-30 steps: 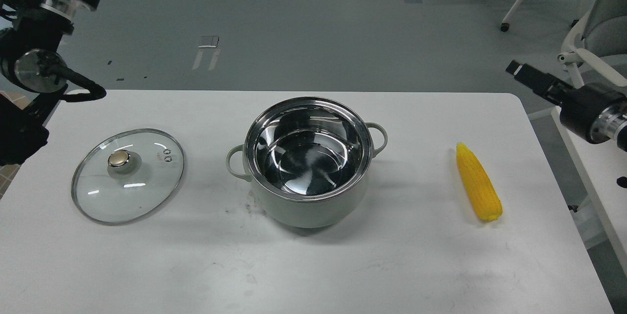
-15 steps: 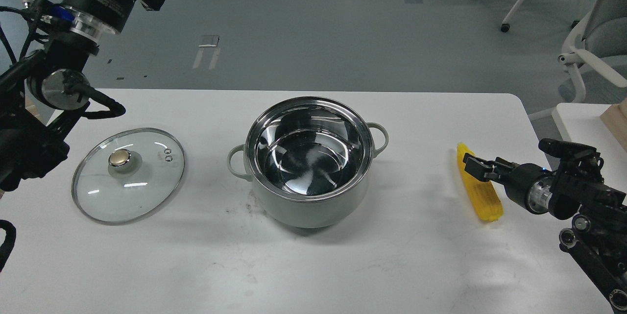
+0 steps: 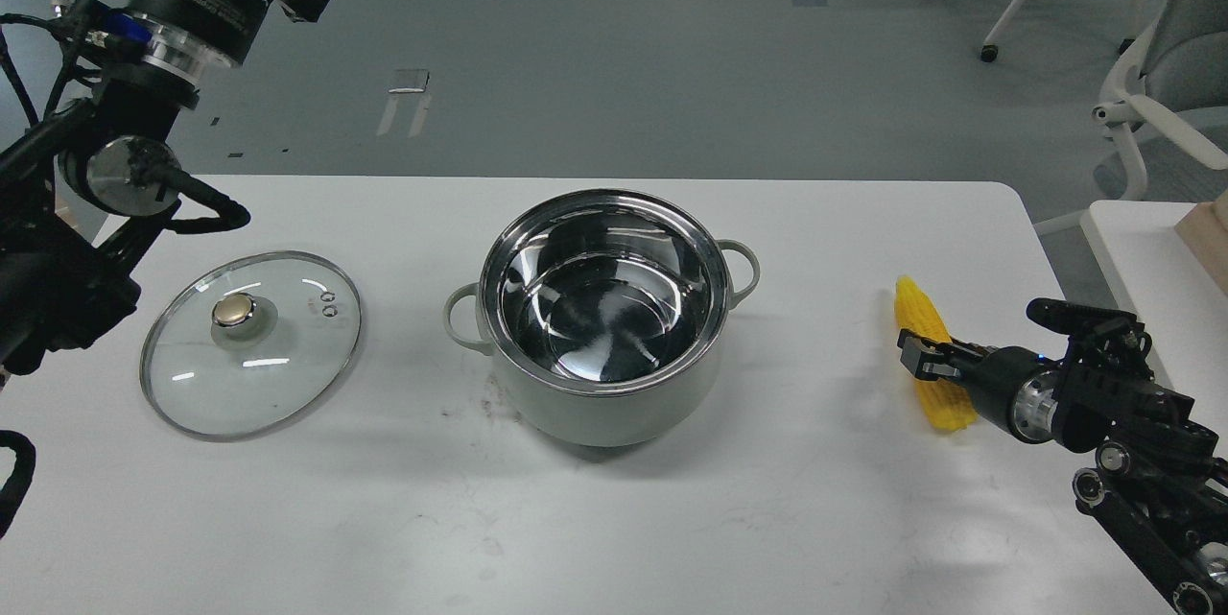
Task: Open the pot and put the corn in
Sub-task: 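Close the right gripper around the yellow corn cob, then carry the corn over the pot, release it inside, withdraw the right gripper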
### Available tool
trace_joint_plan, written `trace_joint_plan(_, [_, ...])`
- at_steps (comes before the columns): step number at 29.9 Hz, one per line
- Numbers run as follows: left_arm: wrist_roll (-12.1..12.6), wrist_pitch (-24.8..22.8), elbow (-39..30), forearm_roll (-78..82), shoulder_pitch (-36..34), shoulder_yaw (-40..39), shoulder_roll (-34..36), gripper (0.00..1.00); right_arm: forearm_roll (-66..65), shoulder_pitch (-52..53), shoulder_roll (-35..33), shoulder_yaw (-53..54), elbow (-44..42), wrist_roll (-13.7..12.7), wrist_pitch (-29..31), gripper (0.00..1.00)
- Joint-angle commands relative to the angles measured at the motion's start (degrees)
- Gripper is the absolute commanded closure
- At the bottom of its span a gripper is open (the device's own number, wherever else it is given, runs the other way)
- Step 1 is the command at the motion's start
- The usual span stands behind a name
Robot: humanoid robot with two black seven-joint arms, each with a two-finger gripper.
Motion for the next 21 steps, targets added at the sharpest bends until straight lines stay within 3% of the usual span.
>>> trace_joint_plan(1, [0.09, 0.05, -0.01, 0.09, -0.09, -0.07, 0.20, 0.02, 0.19, 0.52, 0.04, 0.27, 0.43, -0.56, -2.35, 1.00])
trace_joint_plan(10, [0.09, 0.23, -1.32, 0.09, -0.35, -0.25, 0.55, 0.02, 3.34, 6.57, 1.18, 6.78, 11.74, -0.29, -2.88, 1.00])
trace_joint_plan(16, [0.09, 0.14, -1.41, 0.26, -0.62, -0.25, 0.81, 0.02, 4.23, 15.27, 10.13, 0.11, 14.58, -0.47, 2.30, 1.00])
trace_joint_plan(21, [0.09, 0.05, -1.41, 0.26, -0.70, -0.25, 0.90, 0.02, 3.79, 19.94, 15.32, -8.84, 13.35, -0.47, 3.10, 1.00])
